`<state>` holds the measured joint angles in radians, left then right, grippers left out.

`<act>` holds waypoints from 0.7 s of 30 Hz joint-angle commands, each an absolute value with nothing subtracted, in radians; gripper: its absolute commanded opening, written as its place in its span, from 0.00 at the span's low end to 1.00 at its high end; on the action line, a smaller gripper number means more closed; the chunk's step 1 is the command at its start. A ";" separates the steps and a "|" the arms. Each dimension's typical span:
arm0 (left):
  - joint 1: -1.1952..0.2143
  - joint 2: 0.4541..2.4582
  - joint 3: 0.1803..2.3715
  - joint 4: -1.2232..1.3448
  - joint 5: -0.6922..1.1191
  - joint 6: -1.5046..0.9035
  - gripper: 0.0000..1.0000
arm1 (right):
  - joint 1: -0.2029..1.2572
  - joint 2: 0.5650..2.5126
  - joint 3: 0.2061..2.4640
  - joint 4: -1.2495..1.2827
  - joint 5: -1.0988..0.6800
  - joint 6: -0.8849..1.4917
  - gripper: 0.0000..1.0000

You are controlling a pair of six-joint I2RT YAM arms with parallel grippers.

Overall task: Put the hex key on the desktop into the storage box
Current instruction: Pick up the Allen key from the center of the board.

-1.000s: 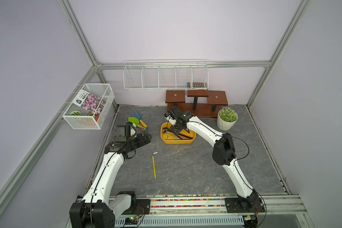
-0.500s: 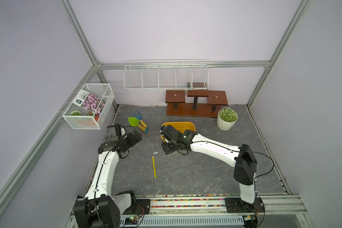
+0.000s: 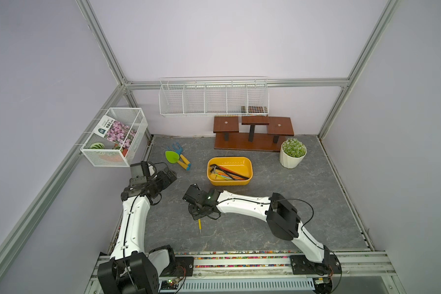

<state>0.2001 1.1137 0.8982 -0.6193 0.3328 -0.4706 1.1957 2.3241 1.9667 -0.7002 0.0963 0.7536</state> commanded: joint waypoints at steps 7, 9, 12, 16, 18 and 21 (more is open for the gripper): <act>0.208 1.075 0.891 -0.631 0.307 -0.484 1.00 | 1.208 2.428 2.023 -0.770 0.187 0.824 0.45; 0.208 1.071 0.889 -0.630 0.301 -0.484 1.00 | 1.212 2.443 2.023 -0.761 0.187 0.827 0.44; 0.209 1.067 0.884 -0.626 0.301 -0.483 1.00 | 1.215 2.459 2.018 -0.756 0.205 0.828 0.40; 0.209 1.069 0.885 -0.629 0.301 -0.482 1.00 | 1.216 2.433 1.934 -0.705 0.231 0.830 0.19; 0.209 1.071 0.885 -0.627 0.306 -0.483 1.00 | 1.216 2.402 1.887 -0.692 0.257 0.820 0.08; 0.209 1.072 0.883 -0.621 0.310 -0.479 1.00 | 1.216 2.338 1.836 -0.697 0.304 0.784 0.00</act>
